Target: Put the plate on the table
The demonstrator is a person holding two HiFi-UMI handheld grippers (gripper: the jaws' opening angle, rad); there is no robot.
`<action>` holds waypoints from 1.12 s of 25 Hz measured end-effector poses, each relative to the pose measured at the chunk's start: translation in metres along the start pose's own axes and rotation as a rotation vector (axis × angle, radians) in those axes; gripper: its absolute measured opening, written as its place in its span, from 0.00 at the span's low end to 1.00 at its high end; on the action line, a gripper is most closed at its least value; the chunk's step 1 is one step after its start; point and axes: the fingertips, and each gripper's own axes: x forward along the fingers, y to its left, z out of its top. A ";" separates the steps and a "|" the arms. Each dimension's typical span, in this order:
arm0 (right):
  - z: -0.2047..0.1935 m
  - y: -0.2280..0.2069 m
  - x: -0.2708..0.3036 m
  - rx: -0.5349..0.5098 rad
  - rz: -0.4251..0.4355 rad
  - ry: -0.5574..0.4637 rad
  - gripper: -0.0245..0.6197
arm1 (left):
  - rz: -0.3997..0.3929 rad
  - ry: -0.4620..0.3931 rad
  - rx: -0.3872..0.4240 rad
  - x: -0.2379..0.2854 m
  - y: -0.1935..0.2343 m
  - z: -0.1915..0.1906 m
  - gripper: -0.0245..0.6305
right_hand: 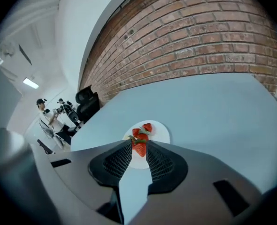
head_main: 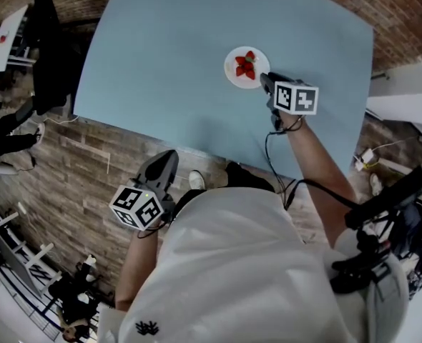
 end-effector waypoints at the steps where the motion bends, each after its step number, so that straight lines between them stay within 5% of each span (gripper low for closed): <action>1: -0.002 0.009 -0.006 0.019 0.024 -0.010 0.20 | -0.008 0.002 0.004 -0.003 0.000 0.000 0.04; 8: -0.020 0.070 -0.063 0.094 0.132 -0.091 0.05 | -0.087 0.005 0.044 -0.024 0.002 -0.005 0.04; 18: -0.083 0.175 -0.138 0.111 0.281 -0.151 0.05 | -0.161 0.042 0.068 -0.079 0.010 -0.036 0.04; 28: -0.137 0.251 -0.208 0.134 0.317 -0.271 0.05 | -0.280 0.095 0.125 -0.113 0.014 -0.073 0.04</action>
